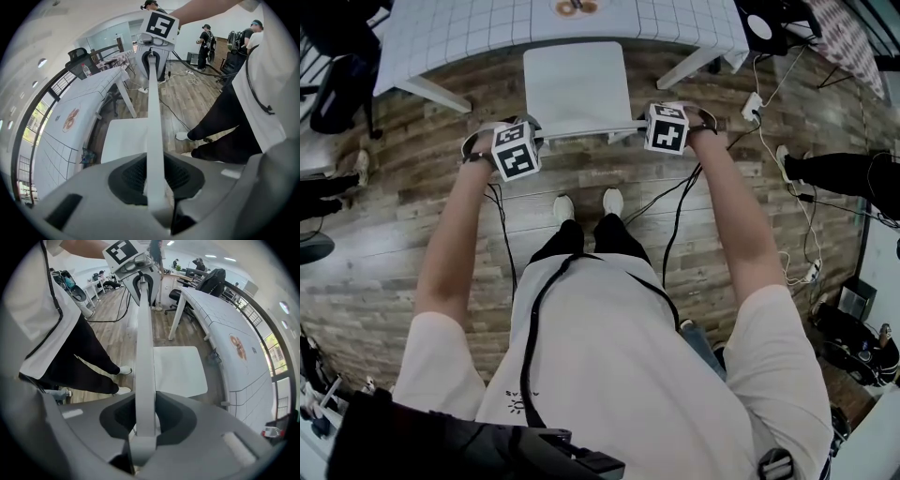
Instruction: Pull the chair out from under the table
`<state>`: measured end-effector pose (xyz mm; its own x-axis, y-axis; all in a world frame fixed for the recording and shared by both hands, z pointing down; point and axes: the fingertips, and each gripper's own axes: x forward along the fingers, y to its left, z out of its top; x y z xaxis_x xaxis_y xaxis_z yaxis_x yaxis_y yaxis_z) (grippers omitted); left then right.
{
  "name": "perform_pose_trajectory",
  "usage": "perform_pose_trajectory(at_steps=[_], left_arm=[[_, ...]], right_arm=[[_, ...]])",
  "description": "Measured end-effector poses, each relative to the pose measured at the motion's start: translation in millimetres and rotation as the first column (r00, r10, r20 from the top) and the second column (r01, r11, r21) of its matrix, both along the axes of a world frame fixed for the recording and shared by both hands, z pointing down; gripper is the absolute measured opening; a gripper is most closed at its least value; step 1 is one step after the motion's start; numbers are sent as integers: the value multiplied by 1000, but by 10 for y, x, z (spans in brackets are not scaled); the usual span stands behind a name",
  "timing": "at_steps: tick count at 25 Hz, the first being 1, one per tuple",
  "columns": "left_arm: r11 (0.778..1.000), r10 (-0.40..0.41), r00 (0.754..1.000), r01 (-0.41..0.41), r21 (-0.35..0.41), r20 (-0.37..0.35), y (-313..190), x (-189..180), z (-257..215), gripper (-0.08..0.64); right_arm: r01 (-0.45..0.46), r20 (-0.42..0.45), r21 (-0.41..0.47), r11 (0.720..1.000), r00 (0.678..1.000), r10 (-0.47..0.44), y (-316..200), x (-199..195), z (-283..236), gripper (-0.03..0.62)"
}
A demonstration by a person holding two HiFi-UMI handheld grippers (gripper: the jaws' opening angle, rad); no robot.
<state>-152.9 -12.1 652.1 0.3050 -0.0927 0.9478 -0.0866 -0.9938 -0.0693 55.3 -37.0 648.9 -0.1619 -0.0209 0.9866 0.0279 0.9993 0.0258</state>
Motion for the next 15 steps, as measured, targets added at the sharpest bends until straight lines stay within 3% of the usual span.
perform_pose_trajectory(at_steps=[15], left_arm=[[1000, -10, 998, 11, -14, 61, -35, 1, 56, 83]], right_arm=[[66, 63, 6, 998, 996, -67, -15, 28, -5, 81]])
